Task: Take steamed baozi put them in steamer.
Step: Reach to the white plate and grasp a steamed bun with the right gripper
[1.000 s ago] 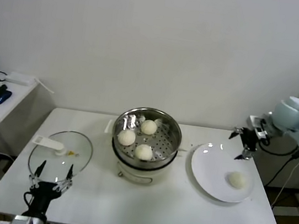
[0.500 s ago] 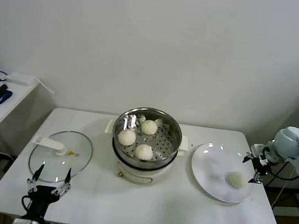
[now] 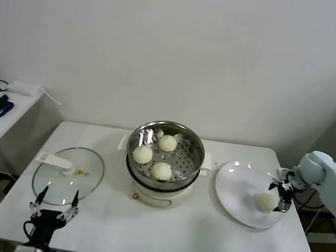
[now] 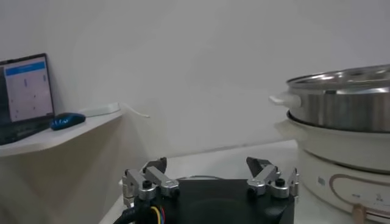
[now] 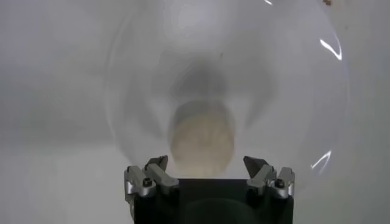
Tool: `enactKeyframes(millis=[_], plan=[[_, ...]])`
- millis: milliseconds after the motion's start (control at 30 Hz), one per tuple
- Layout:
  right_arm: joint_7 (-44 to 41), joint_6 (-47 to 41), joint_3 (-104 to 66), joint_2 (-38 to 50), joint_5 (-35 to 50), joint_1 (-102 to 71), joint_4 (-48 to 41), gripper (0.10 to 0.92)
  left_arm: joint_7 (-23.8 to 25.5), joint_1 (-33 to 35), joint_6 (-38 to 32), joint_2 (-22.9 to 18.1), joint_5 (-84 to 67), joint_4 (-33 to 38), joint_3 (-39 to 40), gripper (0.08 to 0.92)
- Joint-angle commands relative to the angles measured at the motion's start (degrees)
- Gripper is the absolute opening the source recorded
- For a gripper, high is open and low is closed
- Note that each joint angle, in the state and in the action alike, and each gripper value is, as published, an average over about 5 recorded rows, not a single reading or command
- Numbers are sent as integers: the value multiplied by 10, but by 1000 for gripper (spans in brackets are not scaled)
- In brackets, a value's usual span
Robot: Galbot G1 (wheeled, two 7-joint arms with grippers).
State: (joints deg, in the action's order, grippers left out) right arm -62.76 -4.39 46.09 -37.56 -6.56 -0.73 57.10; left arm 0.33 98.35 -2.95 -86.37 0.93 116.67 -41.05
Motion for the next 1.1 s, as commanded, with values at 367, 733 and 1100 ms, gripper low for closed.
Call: enactKeyframes(millis=[367, 733, 1100], plan=[[-3, -5, -13, -37, 5, -18, -42, 823, -3, -5, 2, -1, 2, -6, 0, 823], [-5, -4, -13, -33, 6, -16, -40, 706, -3, -5, 1, -1, 2, -6, 0, 823], [-3, -19, 45, -21, 63, 48, -9, 653, -3, -5, 1, -2, 1, -3, 0, 823]])
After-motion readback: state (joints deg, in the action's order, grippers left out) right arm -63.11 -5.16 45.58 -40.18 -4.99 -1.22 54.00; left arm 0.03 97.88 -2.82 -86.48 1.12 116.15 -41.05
